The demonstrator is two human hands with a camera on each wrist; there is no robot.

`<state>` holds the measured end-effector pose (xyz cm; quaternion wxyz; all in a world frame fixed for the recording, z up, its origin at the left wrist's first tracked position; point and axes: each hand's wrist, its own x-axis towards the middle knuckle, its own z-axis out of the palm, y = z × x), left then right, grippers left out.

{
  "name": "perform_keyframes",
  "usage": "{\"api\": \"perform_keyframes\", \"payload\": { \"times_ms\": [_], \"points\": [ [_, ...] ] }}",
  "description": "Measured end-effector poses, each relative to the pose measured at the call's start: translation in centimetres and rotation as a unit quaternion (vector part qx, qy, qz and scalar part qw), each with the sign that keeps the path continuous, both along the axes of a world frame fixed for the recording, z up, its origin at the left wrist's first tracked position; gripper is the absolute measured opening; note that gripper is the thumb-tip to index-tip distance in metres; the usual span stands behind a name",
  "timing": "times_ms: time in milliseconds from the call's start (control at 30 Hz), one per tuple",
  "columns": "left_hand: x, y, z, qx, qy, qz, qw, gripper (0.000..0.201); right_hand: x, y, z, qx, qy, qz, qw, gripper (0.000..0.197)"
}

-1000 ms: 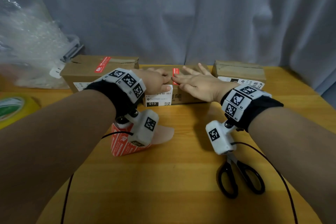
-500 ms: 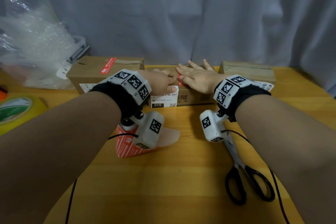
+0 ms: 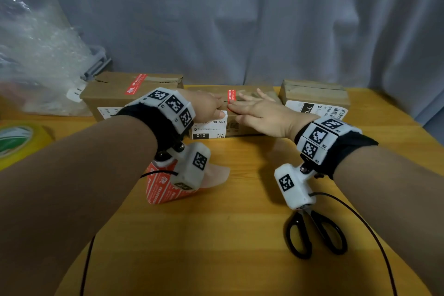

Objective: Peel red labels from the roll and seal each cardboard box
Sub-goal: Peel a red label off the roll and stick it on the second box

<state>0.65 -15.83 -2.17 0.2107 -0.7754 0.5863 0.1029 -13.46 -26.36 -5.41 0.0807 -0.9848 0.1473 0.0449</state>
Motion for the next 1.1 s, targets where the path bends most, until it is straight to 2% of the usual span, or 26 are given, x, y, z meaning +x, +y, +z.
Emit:
{"api": "perform_keyframes", "payload": {
  "times_ms": [100,367,633,900,1100],
  "points": [
    [-0.2,0.1,0.0,0.000,0.005,0.006,1.000,0.057,-0.3,-0.1,0.0,-0.012,-0.008,0.001,1.000,0.048],
    [-0.3,0.1,-0.1,0.000,0.008,-0.001,1.000,0.058,3.1,-1.4,-0.1,-0.040,0.054,-0.070,0.995,0.057],
    [0.0,0.1,0.2,-0.005,0.018,-0.009,1.000,0.056,3.2,-1.6,-0.4,-0.033,0.033,-0.110,0.993,0.062],
    [0.1,-0.3,0.8,0.014,-0.003,0.001,1.000,0.057,0.8,-0.4,-0.5,-0.004,-0.043,0.000,0.999,0.049],
    [-0.6,0.0,0.7,0.011,0.003,-0.010,1.000,0.056,2.3,-1.1,-0.6,-0.032,0.016,-0.059,0.998,0.057]
  ]
}}
